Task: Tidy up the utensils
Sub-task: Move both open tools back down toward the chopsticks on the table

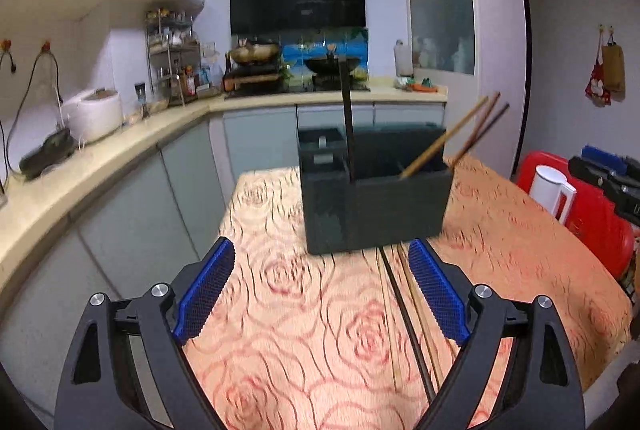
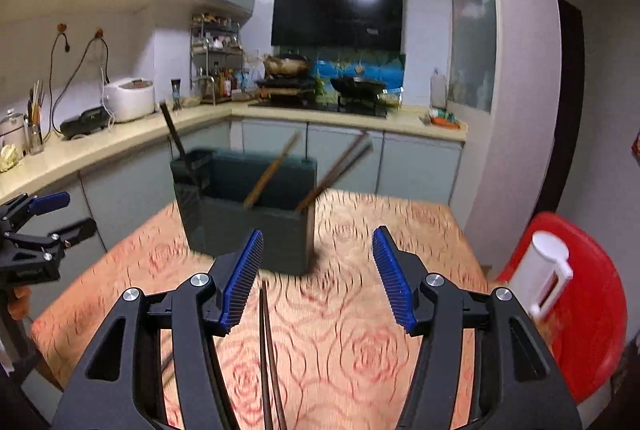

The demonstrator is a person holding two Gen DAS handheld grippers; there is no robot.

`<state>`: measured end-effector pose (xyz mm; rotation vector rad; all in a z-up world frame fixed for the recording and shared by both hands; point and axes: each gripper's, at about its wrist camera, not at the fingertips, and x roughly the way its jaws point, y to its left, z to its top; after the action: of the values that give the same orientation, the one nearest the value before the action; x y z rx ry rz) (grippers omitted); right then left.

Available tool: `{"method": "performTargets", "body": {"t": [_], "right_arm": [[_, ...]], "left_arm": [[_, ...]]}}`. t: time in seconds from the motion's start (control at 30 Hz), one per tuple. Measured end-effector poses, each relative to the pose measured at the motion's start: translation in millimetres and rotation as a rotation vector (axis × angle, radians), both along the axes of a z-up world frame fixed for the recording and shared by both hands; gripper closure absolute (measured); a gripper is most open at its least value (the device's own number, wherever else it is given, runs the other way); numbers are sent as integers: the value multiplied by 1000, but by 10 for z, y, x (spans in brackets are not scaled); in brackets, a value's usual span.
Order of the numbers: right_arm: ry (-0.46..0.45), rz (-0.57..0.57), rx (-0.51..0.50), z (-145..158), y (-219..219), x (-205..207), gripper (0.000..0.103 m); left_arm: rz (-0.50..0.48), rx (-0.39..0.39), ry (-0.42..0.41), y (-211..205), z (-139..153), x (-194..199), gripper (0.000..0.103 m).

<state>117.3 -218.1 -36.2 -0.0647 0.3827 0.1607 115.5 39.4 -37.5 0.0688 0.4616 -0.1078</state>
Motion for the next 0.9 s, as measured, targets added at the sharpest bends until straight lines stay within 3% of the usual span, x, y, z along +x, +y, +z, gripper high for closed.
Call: {"method": "performTargets", "body": {"t": [0.57, 0.9], "right_arm": [[141, -20, -1, -797, -84, -354, 47], [189, -24, -4, -971, -104, -318, 47]], "left_arm": [[5, 22, 111, 38, -624, -261, 17], [-60, 23, 205, -174, -1020, -181, 18]]}}
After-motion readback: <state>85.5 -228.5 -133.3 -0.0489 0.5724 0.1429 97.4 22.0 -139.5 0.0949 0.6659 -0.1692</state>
